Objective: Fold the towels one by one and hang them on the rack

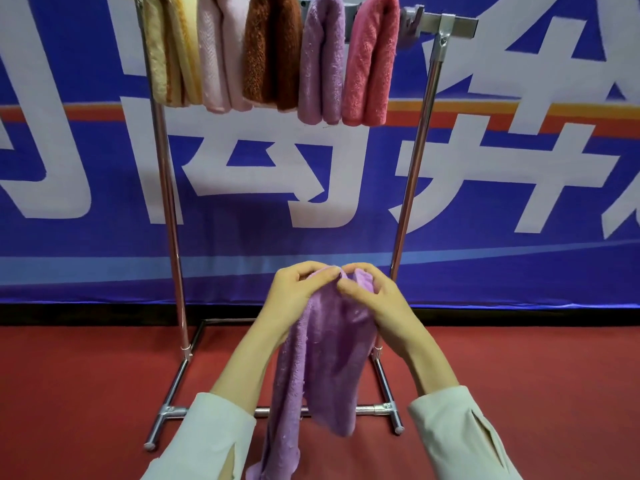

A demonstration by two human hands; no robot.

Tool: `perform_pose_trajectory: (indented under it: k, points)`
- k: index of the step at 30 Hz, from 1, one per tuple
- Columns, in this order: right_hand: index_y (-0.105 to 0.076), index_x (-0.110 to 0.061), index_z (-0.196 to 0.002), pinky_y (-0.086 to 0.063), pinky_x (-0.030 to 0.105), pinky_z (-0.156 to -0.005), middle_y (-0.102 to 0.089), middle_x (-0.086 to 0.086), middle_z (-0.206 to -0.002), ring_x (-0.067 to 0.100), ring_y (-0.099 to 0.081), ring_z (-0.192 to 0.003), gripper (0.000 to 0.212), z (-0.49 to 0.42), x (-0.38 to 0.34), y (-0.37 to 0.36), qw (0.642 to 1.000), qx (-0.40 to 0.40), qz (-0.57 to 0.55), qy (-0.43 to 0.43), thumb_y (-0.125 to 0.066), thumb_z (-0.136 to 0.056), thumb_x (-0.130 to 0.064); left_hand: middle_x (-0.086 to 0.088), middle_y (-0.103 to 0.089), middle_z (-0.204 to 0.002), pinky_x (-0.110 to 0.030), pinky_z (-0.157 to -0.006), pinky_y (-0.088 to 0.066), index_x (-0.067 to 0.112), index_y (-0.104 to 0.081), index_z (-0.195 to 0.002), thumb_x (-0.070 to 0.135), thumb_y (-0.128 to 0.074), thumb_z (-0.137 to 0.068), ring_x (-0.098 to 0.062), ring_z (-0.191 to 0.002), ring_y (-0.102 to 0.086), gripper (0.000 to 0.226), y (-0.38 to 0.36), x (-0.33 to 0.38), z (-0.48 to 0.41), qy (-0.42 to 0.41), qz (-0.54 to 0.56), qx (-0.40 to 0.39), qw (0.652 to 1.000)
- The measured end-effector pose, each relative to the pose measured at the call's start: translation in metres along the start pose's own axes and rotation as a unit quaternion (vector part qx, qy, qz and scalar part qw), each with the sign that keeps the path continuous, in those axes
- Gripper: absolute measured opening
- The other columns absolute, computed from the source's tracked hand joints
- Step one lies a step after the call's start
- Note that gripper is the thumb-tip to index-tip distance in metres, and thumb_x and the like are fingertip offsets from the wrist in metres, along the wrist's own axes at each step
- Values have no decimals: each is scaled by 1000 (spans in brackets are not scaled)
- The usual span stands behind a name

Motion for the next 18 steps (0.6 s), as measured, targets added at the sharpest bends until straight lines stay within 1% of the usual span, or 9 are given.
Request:
perform_pose_trajectory:
  k: [1,3,5,7,10,12,14,16,18]
  points:
    - [-66,-14,-102,-53,23,-81,-71,0,-98,11,-68,-92,31,1,2,-5,1000,-25,11,-4,-79,-77,-27,1,-73,-80,-20,-73,-51,11,-75,-81,17,-70,-84,-6,-74,-64,8,-1,1,0,-2,0,-4,1000]
    - [-65,-11,-93,-51,23,-74,-68,0,-86,8,-64,-80,17,2,1,-7,999,-25,30,-1,-75,-83,-20,-1,-72,-77,-20,-70,-50,8,-74,-82,16,-71,-83,-7,-71,-63,9,-2,1,1,-5,-2,-8,1000]
    - [-63,-8,-84,-47,27,-74,-59,1,-80,10,-56,-77,21,1,1,0,999,4,36,9,-66,-90,-28,2,-63,-61,-19,-60,-47,8,-67,-79,18,-74,-82,-8,-58,-56,12,0,-3,0,7,8,0,1000]
    - [-63,-13,-82,-48,29,-75,-58,1,-79,11,-54,-78,22,0,-1,5,999,22,27,16,-59,-95,-31,5,-51,-53,-18,-53,-40,10,-56,-78,19,-74,-81,-8,-52,-46,20,3,-10,-1,30,21,-5,999]
    - [-63,-18,-84,-48,33,-80,-62,3,-82,15,-58,-81,19,0,-7,19,994,97,-43,32,-54,-97,-29,0,-57,-65,-21,-58,-41,11,-59,-78,27,-72,-82,-10,-62,-50,21,-1,-20,0,55,-32,-81,995]
    - [-63,-22,-82,-47,34,-80,-58,7,-82,18,-55,-81,20,0,-8,32,983,158,-91,34,-53,-98,-30,0,-52,-67,-20,-57,-36,10,-60,-73,29,-70,-84,-8,-62,-45,24,2,-29,3,68,-65,-111,989]
    - [-65,-30,-72,-43,35,-79,-54,2,-76,15,-52,-76,29,1,-6,41,973,195,-122,32,-52,-98,-31,0,-52,-68,-21,-57,-34,10,-62,-72,30,-69,-85,-7,-62,-43,25,9,-38,4,92,-78,-117,986]
    - [-63,-33,-64,-40,36,-78,-50,-5,-68,11,-48,-70,36,1,-2,45,969,215,-118,29,-52,-98,-34,0,-54,-69,-23,-59,-34,11,-64,-72,30,-69,-85,-9,-64,-45,24,13,-45,5,108,-89,-122,983]
    - [-59,-30,-67,-40,37,-77,-48,-2,-70,14,-47,-72,31,0,3,46,968,230,-101,23,-53,-97,-37,-2,-52,-70,-25,-60,-33,7,-62,-73,27,-68,-86,-12,-68,-44,25,15,-45,4,104,-67,-104,987]
Point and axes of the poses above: each hand's wrist, its own z-axis away from the middle knuckle, its own y-axis out of the back of the hand, x = y × z, the point moved 7 cm from there along -z, towards the middle knuckle
